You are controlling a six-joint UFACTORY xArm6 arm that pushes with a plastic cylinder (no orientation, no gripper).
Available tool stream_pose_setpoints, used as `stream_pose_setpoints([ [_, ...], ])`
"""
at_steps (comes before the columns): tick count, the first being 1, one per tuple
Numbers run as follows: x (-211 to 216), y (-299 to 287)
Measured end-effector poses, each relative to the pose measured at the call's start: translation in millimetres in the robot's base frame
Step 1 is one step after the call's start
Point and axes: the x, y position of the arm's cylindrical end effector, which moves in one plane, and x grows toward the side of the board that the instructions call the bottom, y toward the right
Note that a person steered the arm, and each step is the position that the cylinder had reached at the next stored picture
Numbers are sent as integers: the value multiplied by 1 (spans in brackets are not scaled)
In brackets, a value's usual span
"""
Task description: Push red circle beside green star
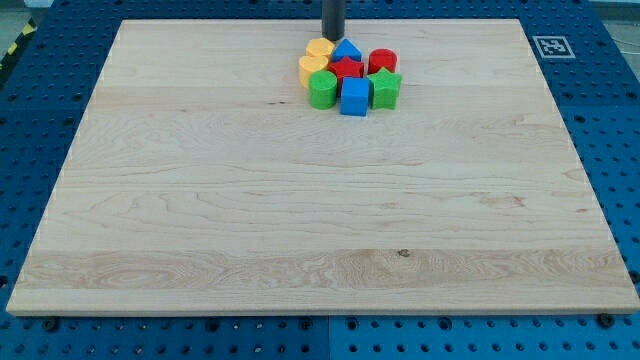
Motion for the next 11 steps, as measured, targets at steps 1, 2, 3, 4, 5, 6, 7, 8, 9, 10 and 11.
stream_pose_setpoints([
  [1, 2, 21],
  [2, 4, 31],
  [3, 18, 38],
  [4, 35, 38],
  [5, 44, 35],
  [6, 64, 40],
  [7, 69, 52],
  [8, 80, 65],
  [9, 82, 37],
  [10, 83, 46],
  [11, 87, 76],
])
